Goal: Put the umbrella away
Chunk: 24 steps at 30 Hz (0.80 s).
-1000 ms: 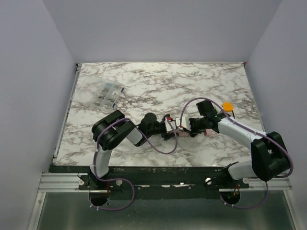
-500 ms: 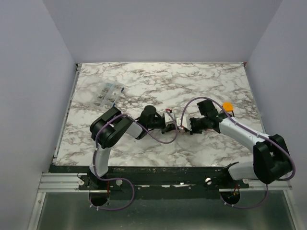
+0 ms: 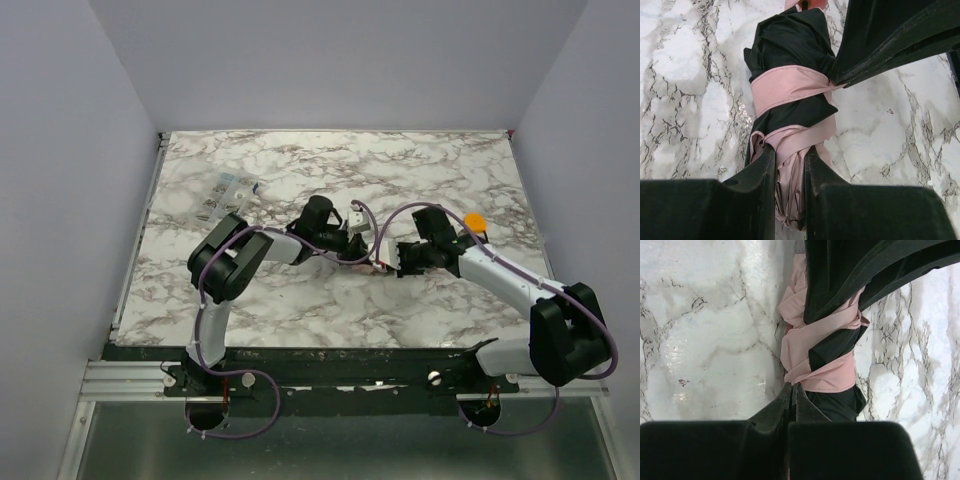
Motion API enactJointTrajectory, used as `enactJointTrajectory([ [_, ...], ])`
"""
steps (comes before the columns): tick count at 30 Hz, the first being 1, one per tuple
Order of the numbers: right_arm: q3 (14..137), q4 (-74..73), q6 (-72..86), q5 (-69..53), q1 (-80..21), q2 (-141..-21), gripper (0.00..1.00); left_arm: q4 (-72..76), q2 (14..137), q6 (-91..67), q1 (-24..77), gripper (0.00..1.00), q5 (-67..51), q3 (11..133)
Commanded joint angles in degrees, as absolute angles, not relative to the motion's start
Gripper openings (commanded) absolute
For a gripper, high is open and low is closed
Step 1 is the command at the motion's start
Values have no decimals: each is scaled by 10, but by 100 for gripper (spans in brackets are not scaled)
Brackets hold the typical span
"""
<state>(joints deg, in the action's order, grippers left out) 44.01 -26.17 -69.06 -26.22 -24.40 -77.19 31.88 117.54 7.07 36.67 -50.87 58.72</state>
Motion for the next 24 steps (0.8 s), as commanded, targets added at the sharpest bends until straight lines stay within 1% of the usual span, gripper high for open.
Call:
enactJointTrajectory([
  [1,433,-300,-689,-225,-243,-764,0,120,1240,66,346,0,-473,603],
  [3,437,-300,-692,-217,-243,-765,0,70,1251,64,342,0,-481,634],
  [7,447,-307,-699,-209,-243,-764,0,15,1256,62,336,0,-492,664],
  [12,455,-319,-705,-206,-244,-763,0,-10,1255,27,335,0,-483,675],
  [17,457,-330,-710,-190,-246,-743,0,-4,1251,-22,331,0,-476,664],
  [24,429,-324,-717,-136,-289,-730,0,-61,1260,-73,329,0,-484,700],
])
